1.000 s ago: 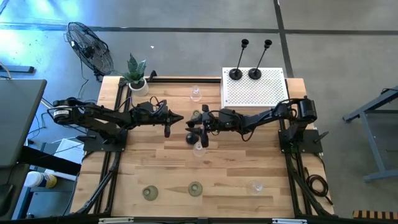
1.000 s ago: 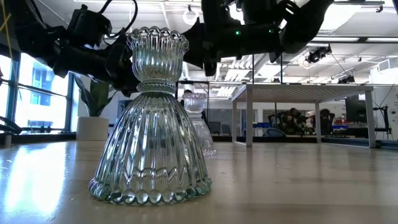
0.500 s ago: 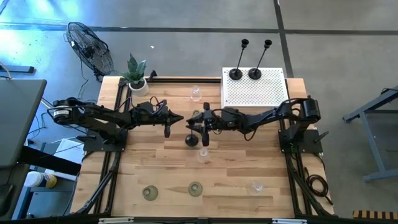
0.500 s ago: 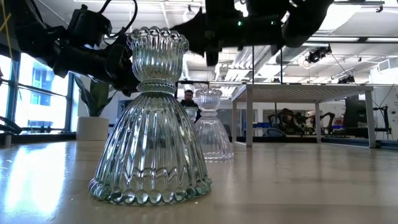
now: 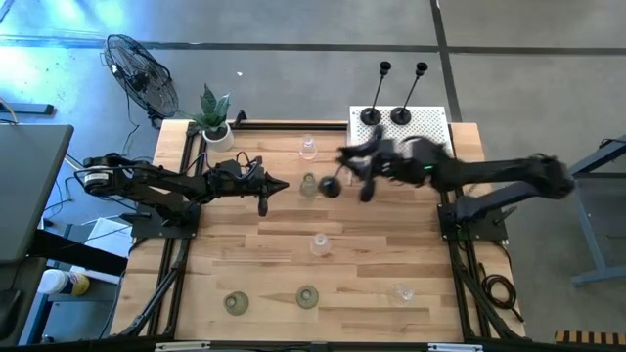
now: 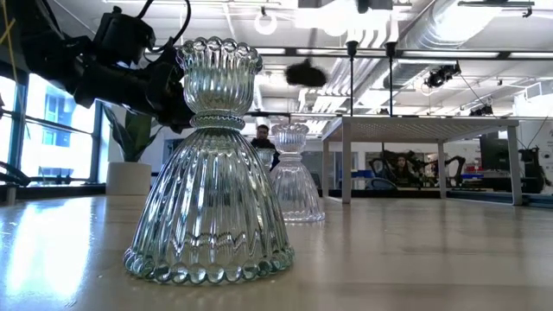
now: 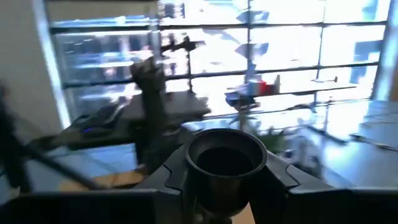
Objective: Pick & Place candle stick holders
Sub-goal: Put the black candle holder on the shelf aligned with the other black candle holder
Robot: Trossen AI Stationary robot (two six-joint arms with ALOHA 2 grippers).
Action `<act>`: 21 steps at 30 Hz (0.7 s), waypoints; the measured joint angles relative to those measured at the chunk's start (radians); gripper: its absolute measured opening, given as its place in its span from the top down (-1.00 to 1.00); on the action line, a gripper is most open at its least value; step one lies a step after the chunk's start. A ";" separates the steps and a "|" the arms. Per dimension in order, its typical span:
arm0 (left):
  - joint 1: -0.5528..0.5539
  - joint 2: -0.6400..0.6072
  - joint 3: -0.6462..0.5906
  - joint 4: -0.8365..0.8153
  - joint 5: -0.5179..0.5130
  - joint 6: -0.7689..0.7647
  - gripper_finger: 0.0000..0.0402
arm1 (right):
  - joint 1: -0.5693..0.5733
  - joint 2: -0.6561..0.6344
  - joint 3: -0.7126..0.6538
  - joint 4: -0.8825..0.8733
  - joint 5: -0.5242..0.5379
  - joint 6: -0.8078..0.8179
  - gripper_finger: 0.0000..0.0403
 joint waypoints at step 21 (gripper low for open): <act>0.000 0.000 0.000 0.000 -0.001 -0.001 1.00 | -0.265 -0.522 0.000 -0.648 0.618 -0.063 0.51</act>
